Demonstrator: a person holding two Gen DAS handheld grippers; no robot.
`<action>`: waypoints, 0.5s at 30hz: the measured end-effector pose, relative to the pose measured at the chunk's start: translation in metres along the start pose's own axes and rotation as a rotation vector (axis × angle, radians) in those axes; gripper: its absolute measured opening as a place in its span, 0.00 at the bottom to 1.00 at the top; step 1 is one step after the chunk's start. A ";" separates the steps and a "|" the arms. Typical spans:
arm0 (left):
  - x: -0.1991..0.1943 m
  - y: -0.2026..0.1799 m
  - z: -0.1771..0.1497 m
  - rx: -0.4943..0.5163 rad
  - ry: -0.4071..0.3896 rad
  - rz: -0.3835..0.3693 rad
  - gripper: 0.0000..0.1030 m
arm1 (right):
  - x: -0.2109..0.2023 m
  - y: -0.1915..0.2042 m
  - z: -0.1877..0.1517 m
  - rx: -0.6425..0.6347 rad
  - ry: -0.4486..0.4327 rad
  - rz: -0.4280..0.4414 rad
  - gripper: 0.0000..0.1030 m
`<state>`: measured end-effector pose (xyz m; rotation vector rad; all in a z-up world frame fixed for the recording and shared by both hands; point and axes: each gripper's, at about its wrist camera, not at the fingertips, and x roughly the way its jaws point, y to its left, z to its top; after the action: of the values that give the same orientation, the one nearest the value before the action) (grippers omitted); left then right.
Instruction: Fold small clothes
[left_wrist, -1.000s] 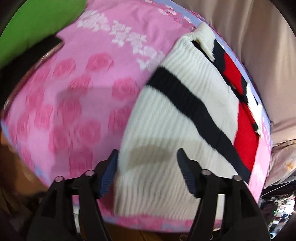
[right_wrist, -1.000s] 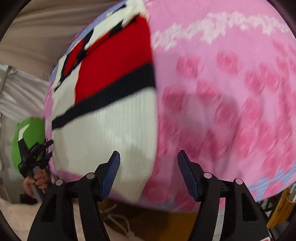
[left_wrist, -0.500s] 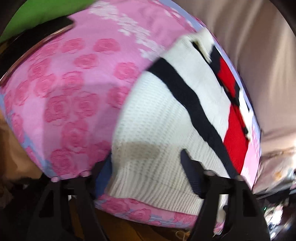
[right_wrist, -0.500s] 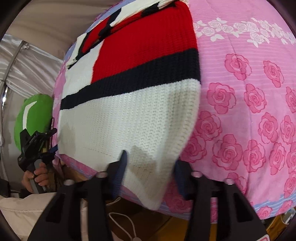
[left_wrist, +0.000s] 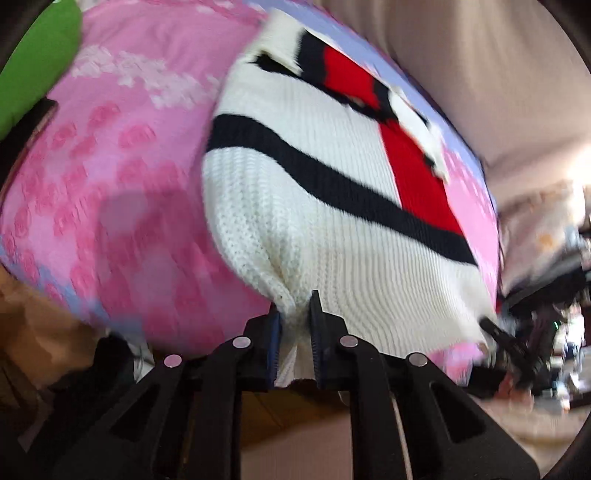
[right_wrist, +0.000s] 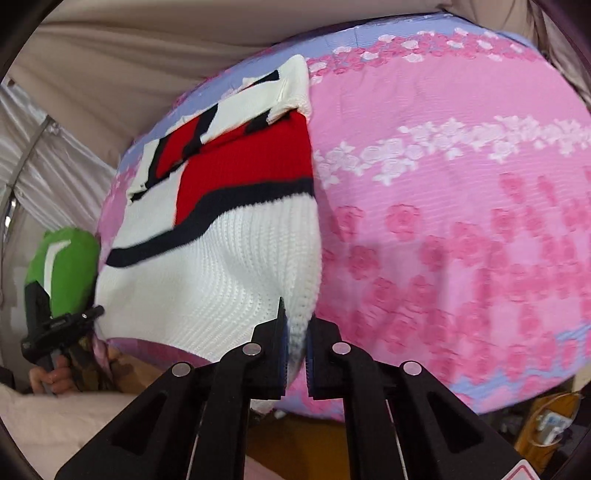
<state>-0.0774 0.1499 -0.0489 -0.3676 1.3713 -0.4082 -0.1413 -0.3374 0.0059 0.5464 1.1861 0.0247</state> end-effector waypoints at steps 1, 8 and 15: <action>-0.002 -0.003 -0.011 0.005 0.029 -0.007 0.13 | -0.003 -0.002 -0.004 -0.028 0.031 -0.023 0.06; -0.044 -0.014 -0.043 -0.044 0.018 -0.018 0.13 | -0.013 0.011 -0.060 -0.193 0.365 -0.033 0.06; -0.044 -0.039 0.100 0.077 -0.324 0.012 0.13 | -0.040 0.031 0.098 -0.130 -0.111 0.212 0.06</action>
<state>0.0125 0.1386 0.0244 -0.3450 1.0390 -0.3724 -0.0627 -0.3607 0.0797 0.5501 1.0065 0.2478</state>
